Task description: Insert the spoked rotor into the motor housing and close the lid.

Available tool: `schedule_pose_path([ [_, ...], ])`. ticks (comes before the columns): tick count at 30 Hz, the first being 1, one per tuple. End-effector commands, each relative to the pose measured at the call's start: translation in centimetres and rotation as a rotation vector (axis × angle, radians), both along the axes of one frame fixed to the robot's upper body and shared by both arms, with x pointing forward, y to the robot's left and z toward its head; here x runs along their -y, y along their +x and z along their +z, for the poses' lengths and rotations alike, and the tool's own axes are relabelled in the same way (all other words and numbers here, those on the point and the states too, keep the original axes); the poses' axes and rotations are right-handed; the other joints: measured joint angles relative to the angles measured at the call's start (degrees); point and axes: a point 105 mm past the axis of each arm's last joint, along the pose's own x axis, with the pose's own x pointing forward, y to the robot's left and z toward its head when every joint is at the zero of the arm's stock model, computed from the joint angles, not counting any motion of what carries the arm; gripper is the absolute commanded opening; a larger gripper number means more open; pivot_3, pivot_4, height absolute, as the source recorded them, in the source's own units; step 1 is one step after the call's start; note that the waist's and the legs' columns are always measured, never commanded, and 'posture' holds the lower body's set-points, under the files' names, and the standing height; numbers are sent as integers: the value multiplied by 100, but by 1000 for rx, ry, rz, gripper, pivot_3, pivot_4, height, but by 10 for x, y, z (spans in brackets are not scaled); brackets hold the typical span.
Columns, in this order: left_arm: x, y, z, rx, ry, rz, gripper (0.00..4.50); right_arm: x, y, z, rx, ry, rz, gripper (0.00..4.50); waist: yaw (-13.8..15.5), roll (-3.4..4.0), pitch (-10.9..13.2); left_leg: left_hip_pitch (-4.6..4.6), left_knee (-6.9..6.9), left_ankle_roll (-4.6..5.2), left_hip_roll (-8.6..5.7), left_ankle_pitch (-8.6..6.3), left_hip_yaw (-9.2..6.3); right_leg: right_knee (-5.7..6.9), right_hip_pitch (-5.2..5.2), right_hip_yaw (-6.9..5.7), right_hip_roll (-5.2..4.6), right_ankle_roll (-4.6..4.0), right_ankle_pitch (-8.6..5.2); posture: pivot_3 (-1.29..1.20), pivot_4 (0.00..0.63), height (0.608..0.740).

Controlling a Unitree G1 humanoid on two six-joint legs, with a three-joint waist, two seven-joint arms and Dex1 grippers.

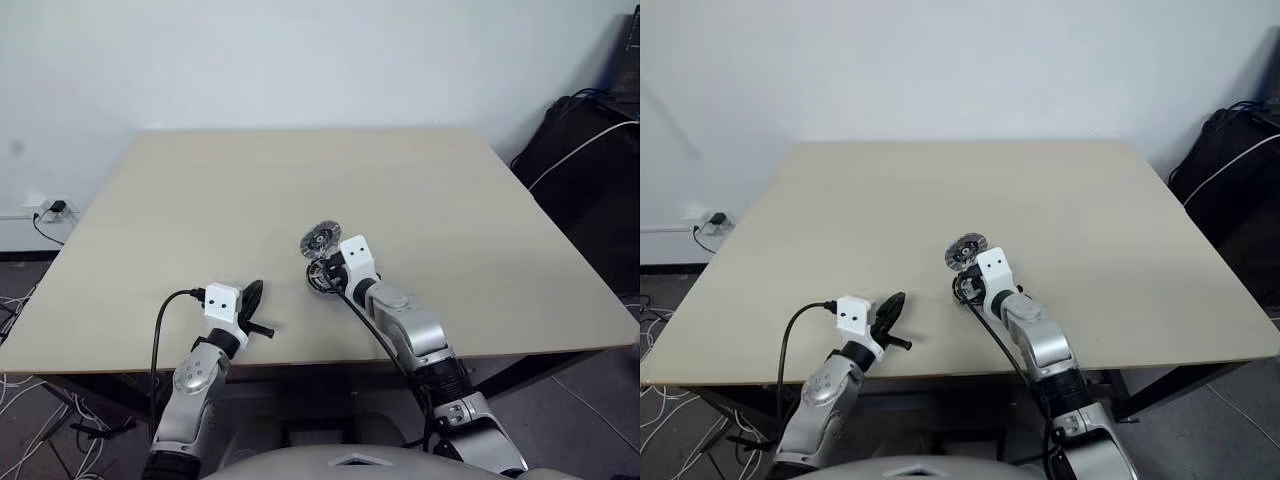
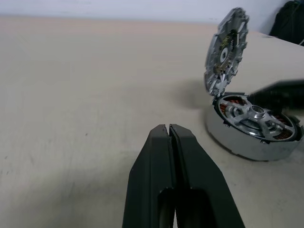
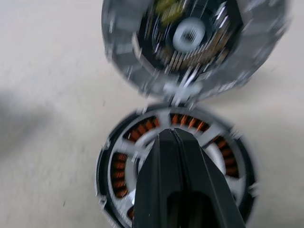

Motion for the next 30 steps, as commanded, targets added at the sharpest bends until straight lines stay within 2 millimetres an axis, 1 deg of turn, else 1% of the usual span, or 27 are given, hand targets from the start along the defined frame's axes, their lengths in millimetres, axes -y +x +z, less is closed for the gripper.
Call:
schedule_pose_path([
  [1,2,5,19,67,-10,0,59,-6,-7,-12,-37,-45,51,0,-3,7,-9,4,0,0,0,0,0,0,3,-2,0,0,0,0,0,740],
  [3,3,5,19,65,-10,-1,59,-6,-5,-9,-28,-46,55,0,-3,19,-19,8,0,0,1,0,0,0,7,-3,0,-2,-1,0,0,740],
  [5,4,5,18,62,-10,-2,59,-7,-1,2,5,-25,56,0,-3,27,-24,10,2,0,0,0,0,1,10,-4,0,-3,-2,0,0,740],
  [8,5,7,20,66,-9,-4,59,-9,4,26,79,8,93,0,0,29,-21,12,3,1,1,1,0,1,10,-6,1,0,-2,0,0,740],
  [9,5,7,20,69,-10,-5,59,-11,4,37,112,18,126,0,0,30,-21,11,4,2,0,1,0,1,10,-6,0,1,-2,0,0,740],
  [12,6,8,21,72,-13,-4,59,-13,-1,62,193,2,235,0,2,31,-20,5,4,4,-1,1,0,0,7,-6,1,4,1,0,0,740],
  [17,9,9,22,83,-9,-20,59,-10,-16,84,263,-106,432,0,11,29,-20,4,3,7,0,-1,-3,-3,7,-12,0,5,0,0,0,740],
  [20,10,10,24,98,-13,-23,59,-10,-20,87,280,-147,483,0,22,28,-20,4,4,6,1,-1,-5,-3,9,-16,0,2,-2,0,0,740],
  [26,11,9,22,95,14,-47,59,-6,-30,73,246,-286,620,0,35,25,-18,3,8,8,-1,-1,-3,-4,12,-16,-2,1,-3,0,0,740],
  [30,10,10,22,96,17,-45,59,-1,-30,64,215,-359,668,0,46,23,-17,3,9,8,0,-1,-4,-4,11,-16,-3,1,-3,0,0,740],
])
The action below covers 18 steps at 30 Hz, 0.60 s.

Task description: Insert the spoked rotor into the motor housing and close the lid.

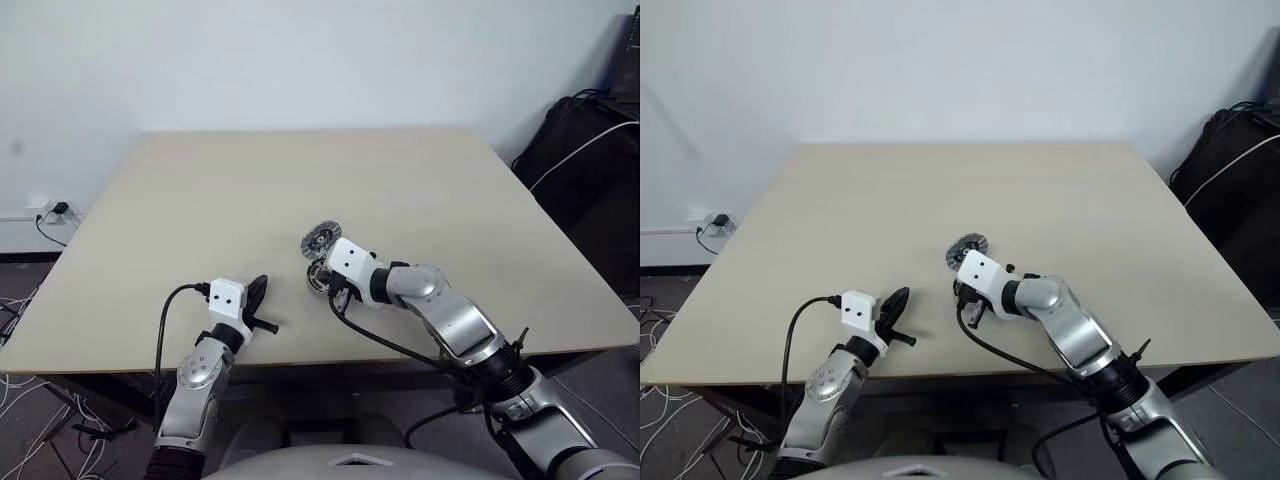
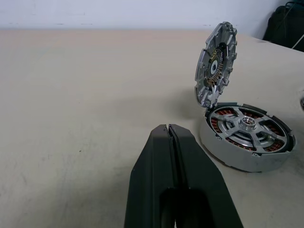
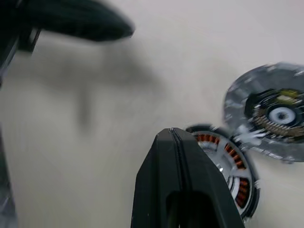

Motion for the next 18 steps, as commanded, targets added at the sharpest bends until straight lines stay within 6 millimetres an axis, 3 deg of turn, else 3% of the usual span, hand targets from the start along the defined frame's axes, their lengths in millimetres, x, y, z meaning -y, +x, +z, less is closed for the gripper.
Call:
schedule_pose_path([
  [1,2,5,14,64,2,-11,59,-2,6,8,51,-45,47,0,2,0,0,0,0,0,0,0,0,0,0,0,0,0,0,0,0,740],
  [7,2,8,16,73,7,-8,59,5,12,3,63,-172,105,0,25,-3,1,0,3,0,-1,0,0,0,0,-1,-2,1,1,0,0,740],
  [10,2,10,19,85,5,2,0,8,15,2,69,-222,140,582,47,-3,1,-3,3,0,0,0,0,0,-1,-2,-2,0,2,0,0,740],
  [14,-1,9,18,87,-6,27,0,13,17,0,69,-284,169,1884,59,-3,1,-4,3,0,-1,0,-1,-1,-3,-2,-3,-1,2,0,0,740],
  [18,-2,5,14,77,-15,51,0,17,16,-4,52,-335,214,1884,65,-3,1,-4,2,-1,-1,-1,-1,-1,-3,-2,-6,-2,2,0,0,740],
])
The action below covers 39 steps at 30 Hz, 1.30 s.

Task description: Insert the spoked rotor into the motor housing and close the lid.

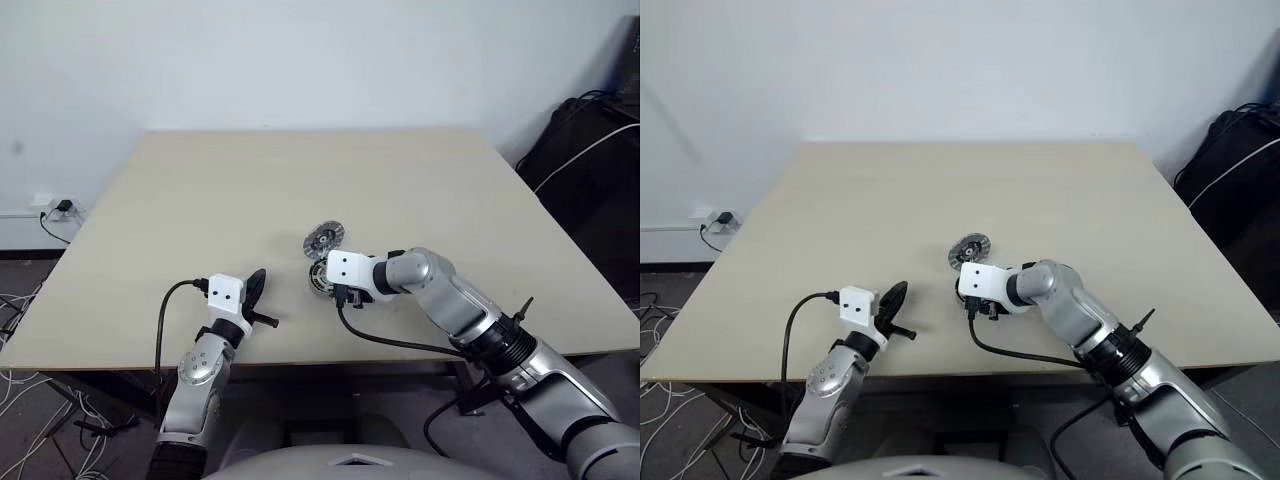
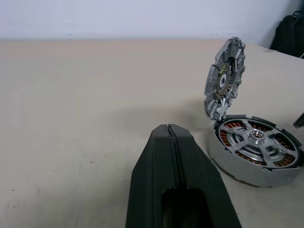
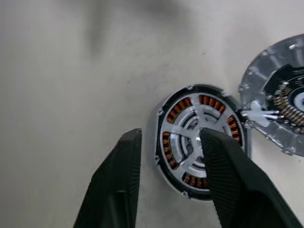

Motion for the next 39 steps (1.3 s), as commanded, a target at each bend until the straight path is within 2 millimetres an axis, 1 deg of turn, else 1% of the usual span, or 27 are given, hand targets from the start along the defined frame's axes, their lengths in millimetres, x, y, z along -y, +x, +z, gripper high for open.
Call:
schedule_pose_path([
  [1,0,-1,8,43,-9,20,0,0,4,7,22,-28,45,1884,2,0,0,0,0,0,0,0,0,0,0,0,-1,0,0,0,0,740],
  [8,3,-4,6,40,-27,35,0,3,9,-6,-28,-50,32,1884,8,0,0,0,2,0,0,0,1,0,0,-3,-3,-1,0,0,0,740],
  [14,1,-4,6,42,-31,47,0,4,16,-10,-35,-54,16,1884,10,0,0,-3,0,0,-1,-1,1,0,-4,-3,-4,-1,0,0,0,740],
  [23,-1,-3,9,56,-38,59,0,5,21,-23,-67,-76,-4,1884,-14,1,-1,-1,0,-1,0,-1,2,1,-3,-2,-7,-2,1,0,0,740],
  [26,-1,-2,10,59,-43,64,0,5,23,-25,-54,-85,-13,1307,-28,2,-2,1,2,-4,1,1,4,2,-3,-3,-6,-9,7,0,0,740],
  [28,-1,-2,11,61,-48,67,0,5,23,-25,-55,-79,-12,667,-27,-1,-5,2,5,-6,1,2,2,4,-2,-4,-5,-9,8,0,0,740],
  [30,-1,-2,11,61,-49,70,0,4,23,-25,-49,-74,-14,157,-29,-2,-6,8,7,-6,4,2,2,4,3,-5,-2,-8,8,0,0,740],
  [31,-1,-2,10,61,-50,72,0,5,23,-24,-45,-72,-17,97,-26,-1,-6,8,7,-6,2,3,3,4,2,-5,-3,-7,9,0,0,740],
  [35,-1,-2,10,60,-52,74,0,6,23,-23,-36,-64,-32,97,-22,-2,-6,8,11,-6,2,3,3,4,1,-4,-4,-4,11,0,0,740],
  [39,1,-2,9,56,-53,71,0,6,15,-12,-84,27,-123,97,13,-2,-6,2,12,-5,1,3,0,4,0,-5,-5,-5,11,0,0,740],
])
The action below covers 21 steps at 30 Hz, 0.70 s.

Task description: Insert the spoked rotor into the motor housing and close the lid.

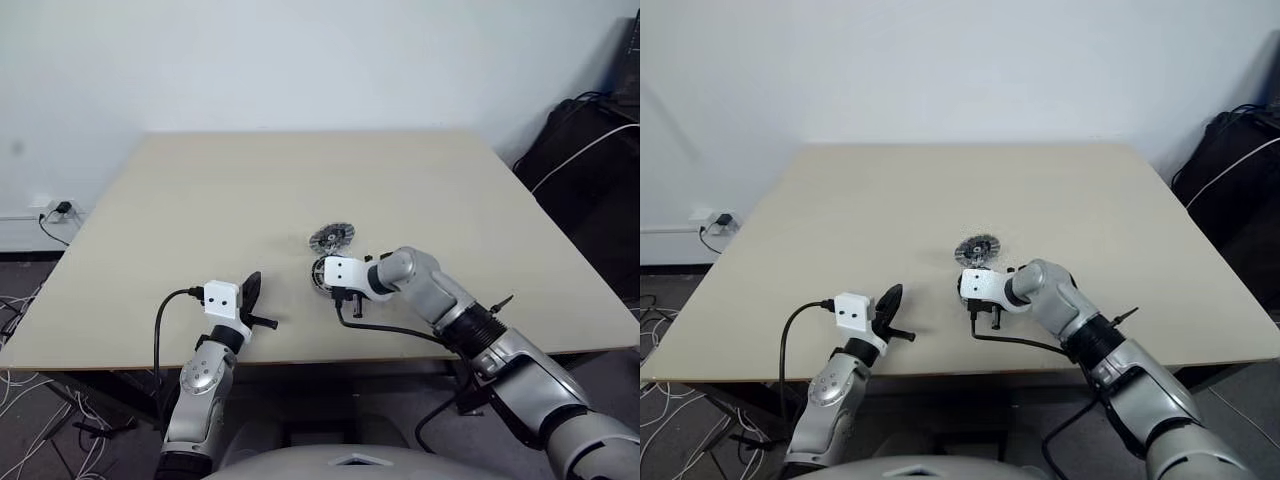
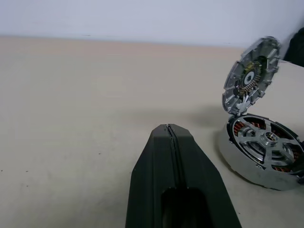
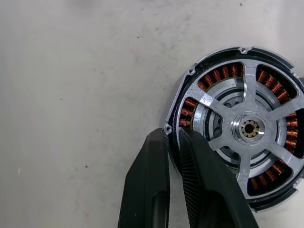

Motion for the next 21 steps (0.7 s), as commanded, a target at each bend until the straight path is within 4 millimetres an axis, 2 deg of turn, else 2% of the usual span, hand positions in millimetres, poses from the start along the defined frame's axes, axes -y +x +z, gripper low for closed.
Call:
schedule_pose_path([
  [1,1,3,10,49,-3,2,0,-1,1,23,14,83,-84,97,32,0,0,-8,0,0,-1,0,-2,0,-5,1,0,0,0,0,0,740],
  [6,0,2,8,40,-2,4,0,-1,-22,31,-62,147,-207,97,73,1,0,-31,-4,5,-1,-9,-10,-2,-25,-1,-35,-1,-1,0,0,740],
  [9,0,2,6,30,-4,1,0,-11,-37,31,-123,200,-289,97,74,0,0,-46,-5,4,-1,-11,-10,-2,-43,-5,-38,-4,-3,0,0,740],
  [12,2,2,5,25,-4,-8,0,-21,-39,32,-157,247,-373,97,52,1,0,-61,-4,0,0,-10,-6,3,-74,-2,-38,-2,-1,0,0,740],
  [15,5,4,5,23,-3,-21,0,-33,-28,29,-169,301,-509,97,43,0,0,-61,-1,-3,0,-8,-7,6,-82,-7,-37,-3,0,0,0,740],
  [18,6,4,5,23,0,-27,0,-41,-23,28,-190,331,-576,1088,32,2,-1,-58,-1,-6,-2,-4,-4,7,-84,-13,-32,-1,10,0,0,740],
  [21,3,4,6,22,2,-25,0,-47,-25,33,-185,325,-537,2027,38,1,-2,-55,2,-1,-9,-2,-2,5,-81,-14,-13,18,21,0,0,740],
])
